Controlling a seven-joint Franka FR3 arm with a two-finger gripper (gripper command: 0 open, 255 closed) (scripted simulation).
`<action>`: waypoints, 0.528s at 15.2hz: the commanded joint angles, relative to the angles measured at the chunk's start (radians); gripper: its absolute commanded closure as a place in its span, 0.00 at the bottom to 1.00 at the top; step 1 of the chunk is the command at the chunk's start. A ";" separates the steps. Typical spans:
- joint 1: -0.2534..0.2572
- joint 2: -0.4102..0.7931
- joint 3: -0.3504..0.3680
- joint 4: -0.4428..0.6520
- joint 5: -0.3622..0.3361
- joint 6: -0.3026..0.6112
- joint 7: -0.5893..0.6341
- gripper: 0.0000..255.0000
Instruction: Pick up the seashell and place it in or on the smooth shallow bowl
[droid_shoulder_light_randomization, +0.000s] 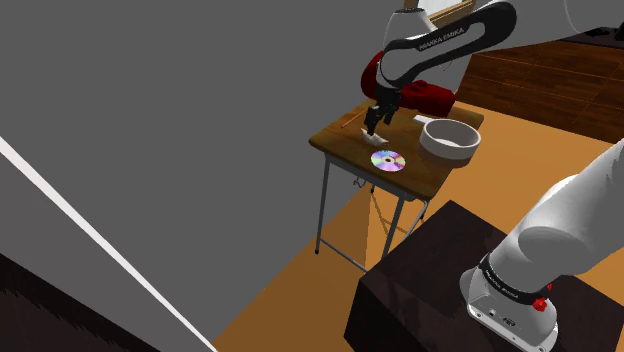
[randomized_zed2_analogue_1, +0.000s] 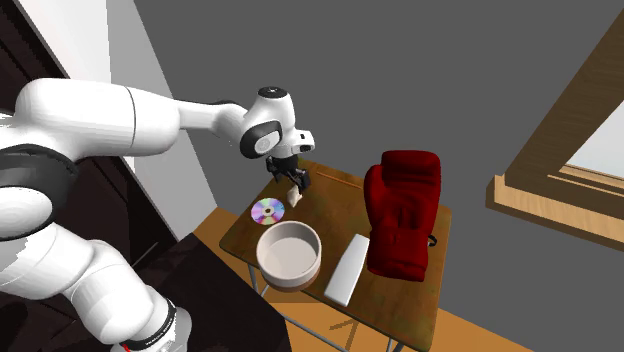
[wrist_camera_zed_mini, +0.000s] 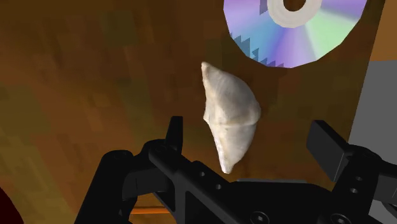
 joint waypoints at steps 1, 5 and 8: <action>-0.001 0.037 -0.004 0.011 0.006 0.024 -0.008 0.00; -0.001 0.068 -0.005 -0.012 0.009 0.078 -0.010 0.00; -0.001 0.090 -0.006 -0.025 0.011 0.112 -0.012 0.00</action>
